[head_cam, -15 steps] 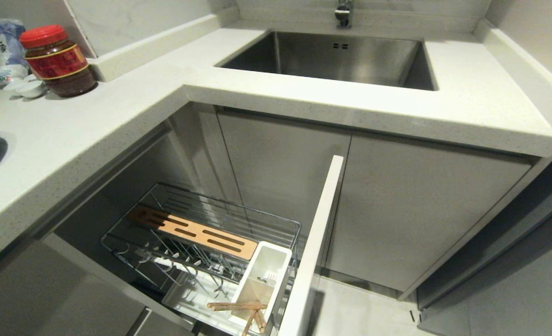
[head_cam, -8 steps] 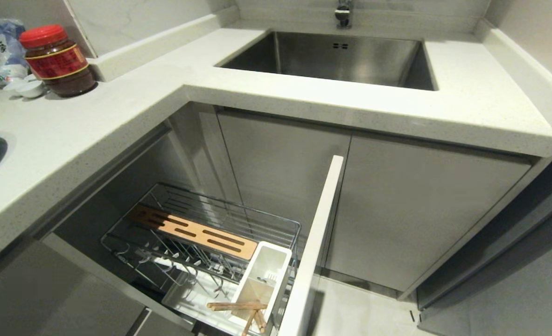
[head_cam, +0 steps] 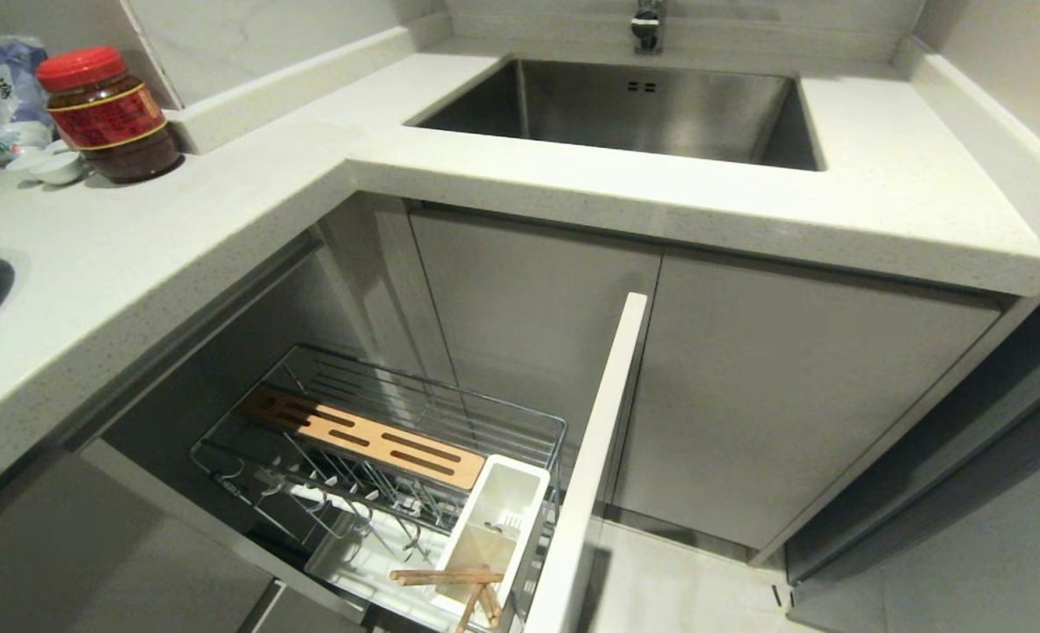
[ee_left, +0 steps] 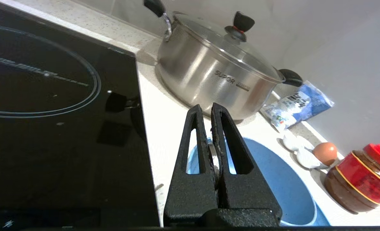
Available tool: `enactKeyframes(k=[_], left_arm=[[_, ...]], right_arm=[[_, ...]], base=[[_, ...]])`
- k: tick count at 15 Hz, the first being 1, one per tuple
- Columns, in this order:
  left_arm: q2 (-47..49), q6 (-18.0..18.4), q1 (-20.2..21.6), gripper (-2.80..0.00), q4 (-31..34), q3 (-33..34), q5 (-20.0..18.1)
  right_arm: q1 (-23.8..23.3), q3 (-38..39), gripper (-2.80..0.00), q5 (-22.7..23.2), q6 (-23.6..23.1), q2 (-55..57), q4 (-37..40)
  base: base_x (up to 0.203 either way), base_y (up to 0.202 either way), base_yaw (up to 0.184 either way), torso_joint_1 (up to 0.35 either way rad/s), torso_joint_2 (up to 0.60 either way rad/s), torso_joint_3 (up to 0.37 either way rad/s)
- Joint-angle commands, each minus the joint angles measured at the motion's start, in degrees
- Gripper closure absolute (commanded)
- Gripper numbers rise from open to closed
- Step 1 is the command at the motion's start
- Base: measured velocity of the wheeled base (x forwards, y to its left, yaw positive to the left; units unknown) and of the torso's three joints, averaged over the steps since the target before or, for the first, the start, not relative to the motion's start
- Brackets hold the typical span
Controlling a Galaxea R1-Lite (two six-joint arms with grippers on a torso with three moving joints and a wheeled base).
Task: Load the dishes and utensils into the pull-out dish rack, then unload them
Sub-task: Take the chopsticks out of the cupboard
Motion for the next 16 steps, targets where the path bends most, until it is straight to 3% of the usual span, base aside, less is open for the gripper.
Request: enactKeyframes(k=[1,10,16], left_arm=[[0.75,-0.27,-0.46,0.00,-1.85,0.60,-0.37],[3.28,-0.18,-1.40,0.00,-10.26,4.23,-0.73],[5.94,-0.09,-1.48,0.00,-10.85,4.05,-1.38]], right_arm=[[0.01,1.49,0.00,0.01,0.00,-0.04,-0.06],[0.01,1.49,0.00,0.01,0.00,-0.04,-0.05],[0.01,1.49,0.00,0.01,0.00,-0.04,0.03]], base=[[0.000,0.000,0.000,0.000,0.00,0.000],[0.000,0.000,0.000,0.000,0.00,0.000],[0.000,0.000,0.000,0.000,0.00,0.000]])
